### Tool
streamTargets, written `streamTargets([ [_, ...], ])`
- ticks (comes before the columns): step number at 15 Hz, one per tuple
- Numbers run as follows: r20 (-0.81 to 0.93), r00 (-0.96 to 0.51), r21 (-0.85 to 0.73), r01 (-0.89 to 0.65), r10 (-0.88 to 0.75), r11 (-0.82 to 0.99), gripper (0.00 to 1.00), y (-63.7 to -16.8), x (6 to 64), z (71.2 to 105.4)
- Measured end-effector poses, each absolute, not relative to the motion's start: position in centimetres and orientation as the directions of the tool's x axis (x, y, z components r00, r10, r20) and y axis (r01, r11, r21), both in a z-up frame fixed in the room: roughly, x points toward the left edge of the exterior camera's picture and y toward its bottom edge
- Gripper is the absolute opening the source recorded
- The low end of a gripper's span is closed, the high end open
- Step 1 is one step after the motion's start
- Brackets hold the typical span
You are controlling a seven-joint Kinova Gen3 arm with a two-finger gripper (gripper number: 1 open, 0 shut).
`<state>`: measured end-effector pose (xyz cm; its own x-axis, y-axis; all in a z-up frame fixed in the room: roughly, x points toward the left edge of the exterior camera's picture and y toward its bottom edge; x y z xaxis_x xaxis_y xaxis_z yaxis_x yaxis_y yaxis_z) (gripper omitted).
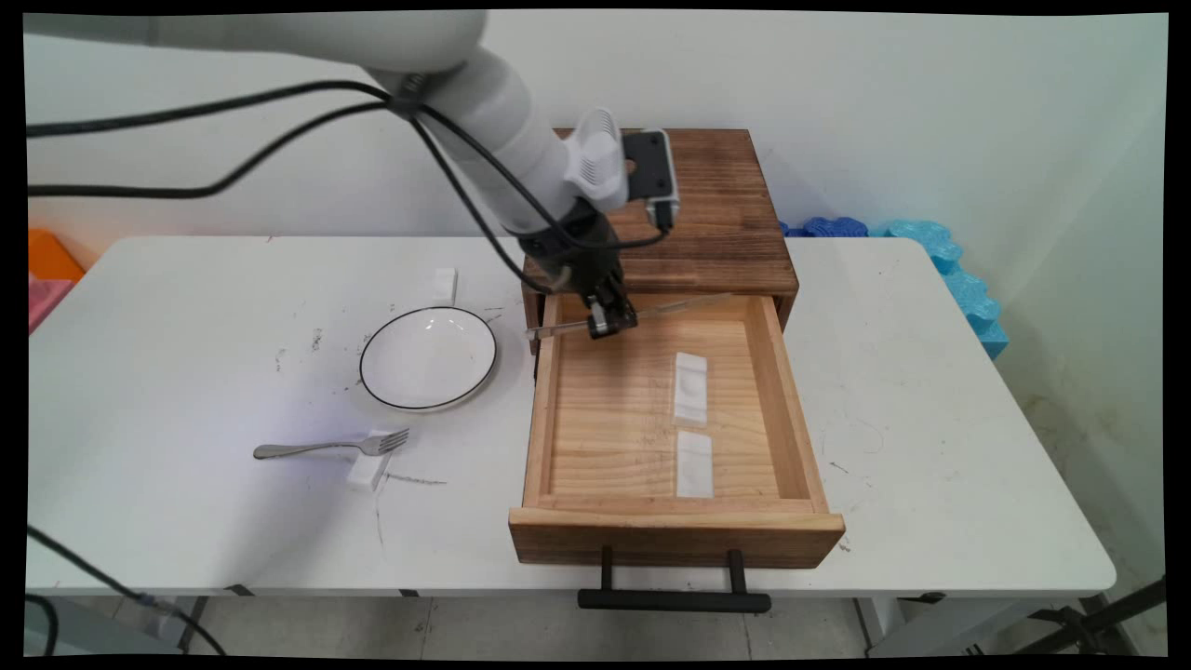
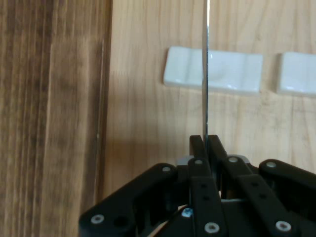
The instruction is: Place the picked object into the drawer
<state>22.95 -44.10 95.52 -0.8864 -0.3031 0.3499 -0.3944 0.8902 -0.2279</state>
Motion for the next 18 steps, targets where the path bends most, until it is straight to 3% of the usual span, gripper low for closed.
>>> streamTargets([
  [18, 0.322, -0.909, -0.229, -0.347, -0.266, 0.909, 0.0, -47.6, 19.0, 87.9],
])
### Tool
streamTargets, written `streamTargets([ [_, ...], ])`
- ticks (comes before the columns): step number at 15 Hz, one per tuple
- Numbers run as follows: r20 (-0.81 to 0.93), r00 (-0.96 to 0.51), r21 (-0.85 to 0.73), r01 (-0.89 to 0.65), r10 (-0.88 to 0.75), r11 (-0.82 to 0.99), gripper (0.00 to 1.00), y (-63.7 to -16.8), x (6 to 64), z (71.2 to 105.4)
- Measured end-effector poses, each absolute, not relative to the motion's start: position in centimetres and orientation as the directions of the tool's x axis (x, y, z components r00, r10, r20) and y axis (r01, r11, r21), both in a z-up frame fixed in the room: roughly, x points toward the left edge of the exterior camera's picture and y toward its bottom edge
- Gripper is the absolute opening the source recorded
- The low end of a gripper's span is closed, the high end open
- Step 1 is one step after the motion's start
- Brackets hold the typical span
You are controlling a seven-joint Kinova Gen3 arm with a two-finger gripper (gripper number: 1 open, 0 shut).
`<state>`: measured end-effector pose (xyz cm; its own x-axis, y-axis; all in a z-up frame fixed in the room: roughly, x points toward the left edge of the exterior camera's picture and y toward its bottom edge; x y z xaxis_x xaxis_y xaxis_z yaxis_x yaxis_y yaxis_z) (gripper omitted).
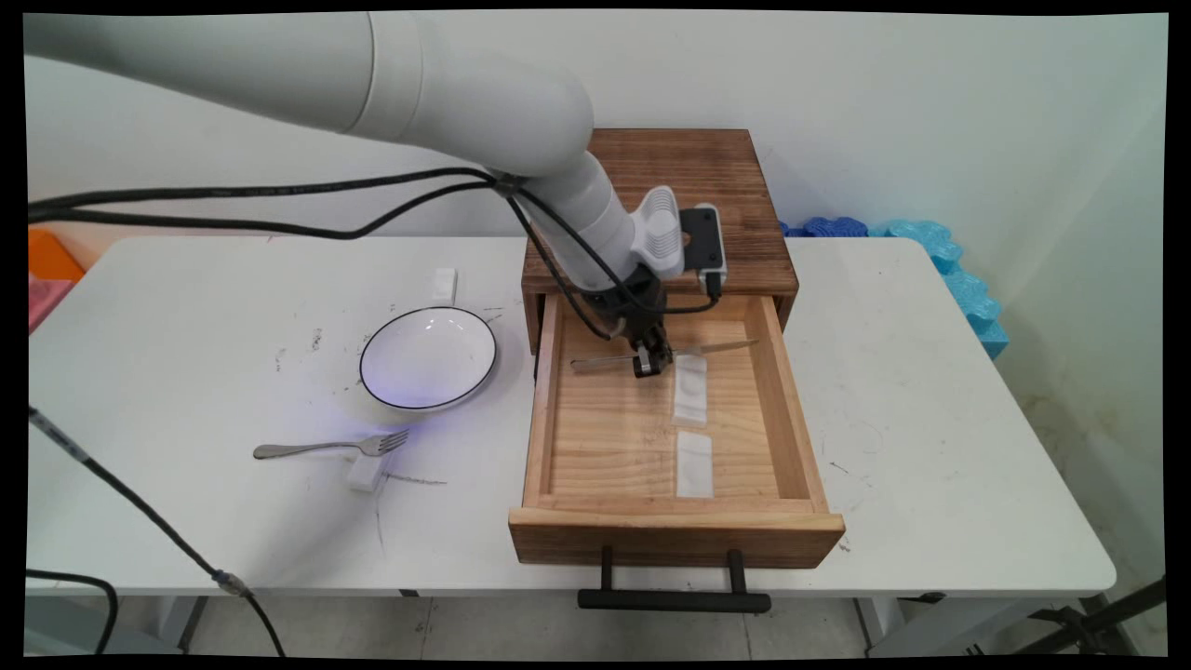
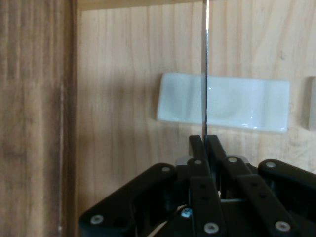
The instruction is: Place the picked object into the drawer
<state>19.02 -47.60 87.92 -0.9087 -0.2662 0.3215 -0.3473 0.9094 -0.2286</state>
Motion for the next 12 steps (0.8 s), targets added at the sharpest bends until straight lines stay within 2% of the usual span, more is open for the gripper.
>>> streamTargets([
  [9, 0.329, -0.91, -0.219, -0.332, -0.25, 0.918, 0.0, -47.8, 18.6, 86.2],
  [10, 0.332, -0.91, -0.218, -0.33, -0.249, 0.918, 1.0, -47.8, 18.6, 86.1],
  [12, 0.336, -0.909, -0.216, -0.328, -0.245, 0.92, 1.0, -47.8, 18.5, 85.9],
])
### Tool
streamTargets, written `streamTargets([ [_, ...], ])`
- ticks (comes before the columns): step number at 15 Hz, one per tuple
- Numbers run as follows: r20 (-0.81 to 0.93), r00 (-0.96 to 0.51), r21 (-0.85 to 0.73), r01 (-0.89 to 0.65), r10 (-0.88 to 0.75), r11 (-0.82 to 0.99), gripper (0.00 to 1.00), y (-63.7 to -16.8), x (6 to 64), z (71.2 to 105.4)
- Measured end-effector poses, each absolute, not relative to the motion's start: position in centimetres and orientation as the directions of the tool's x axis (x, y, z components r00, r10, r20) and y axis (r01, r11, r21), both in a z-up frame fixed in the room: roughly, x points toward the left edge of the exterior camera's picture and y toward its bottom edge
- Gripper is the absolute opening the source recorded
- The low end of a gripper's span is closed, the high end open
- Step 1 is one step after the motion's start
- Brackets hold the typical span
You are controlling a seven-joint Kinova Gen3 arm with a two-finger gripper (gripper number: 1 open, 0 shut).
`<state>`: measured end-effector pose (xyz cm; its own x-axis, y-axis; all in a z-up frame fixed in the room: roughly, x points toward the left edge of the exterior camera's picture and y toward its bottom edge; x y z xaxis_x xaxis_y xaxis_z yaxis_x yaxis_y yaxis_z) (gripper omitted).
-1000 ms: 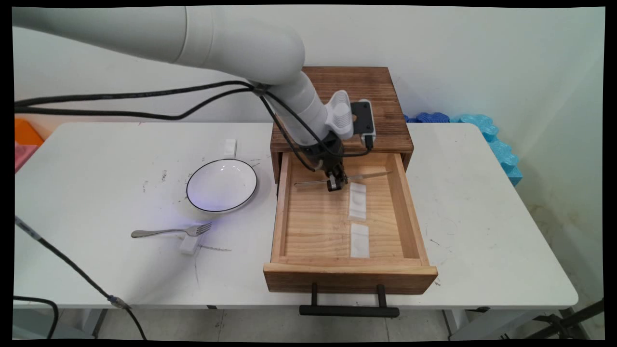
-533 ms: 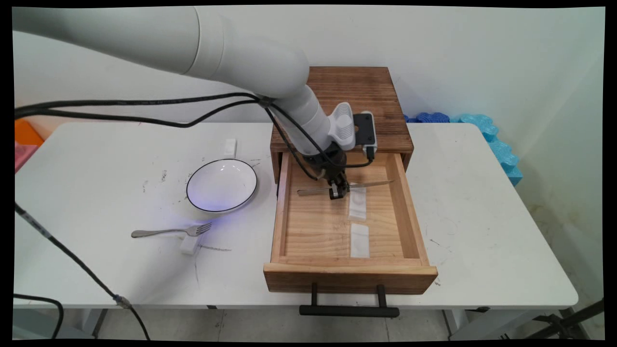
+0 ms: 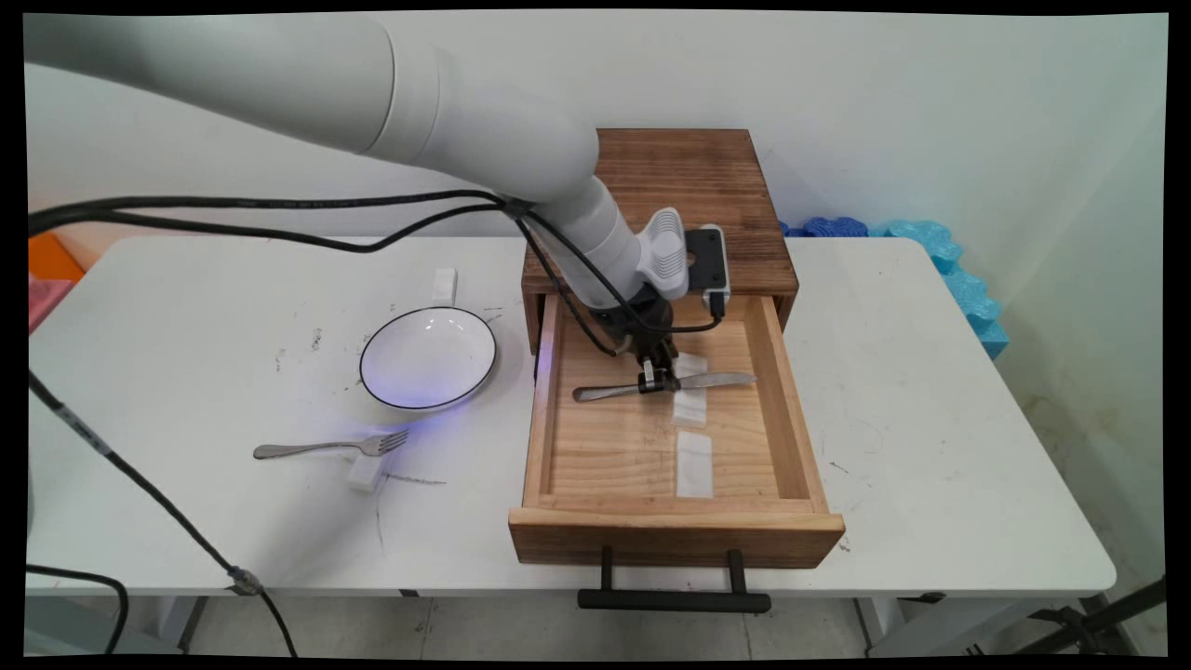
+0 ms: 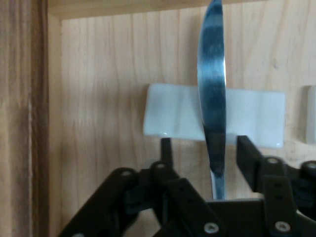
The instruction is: Place the picked object into the drawer
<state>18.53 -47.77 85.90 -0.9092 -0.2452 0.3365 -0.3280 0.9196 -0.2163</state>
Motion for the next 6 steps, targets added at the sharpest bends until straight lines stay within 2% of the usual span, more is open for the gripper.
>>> streamTargets([
  [6, 0.35, -0.907, -0.221, -0.322, -0.233, 0.92, 1.0, -47.72, 18.58, 86.1],
])
